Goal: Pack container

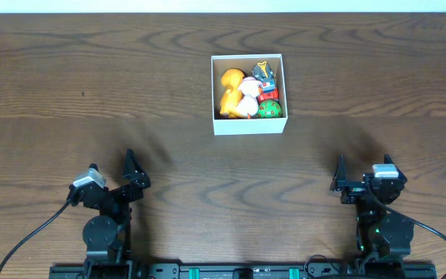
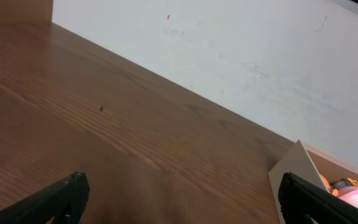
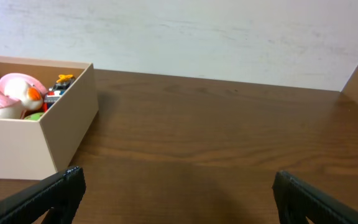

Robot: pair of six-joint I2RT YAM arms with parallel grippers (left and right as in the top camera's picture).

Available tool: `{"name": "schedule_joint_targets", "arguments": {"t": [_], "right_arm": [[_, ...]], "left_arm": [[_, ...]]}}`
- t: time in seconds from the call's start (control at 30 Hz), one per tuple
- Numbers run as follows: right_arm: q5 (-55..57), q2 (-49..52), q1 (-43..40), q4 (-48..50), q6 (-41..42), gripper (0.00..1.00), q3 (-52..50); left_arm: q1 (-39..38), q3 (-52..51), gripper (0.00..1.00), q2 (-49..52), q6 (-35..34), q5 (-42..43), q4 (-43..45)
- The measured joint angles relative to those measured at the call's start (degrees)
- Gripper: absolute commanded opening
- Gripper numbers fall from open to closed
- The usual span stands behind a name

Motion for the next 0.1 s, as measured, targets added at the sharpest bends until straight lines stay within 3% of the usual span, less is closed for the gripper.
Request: {"name": "schedule_joint_targets", "arguments": {"t": [0.1], "right_arm": [[0.0, 0.0, 0.0, 0.0, 0.0, 0.99, 0.0]], "left_arm": [[0.0, 0.0, 0.98, 0.0, 0.0, 0.0, 0.0]]}}
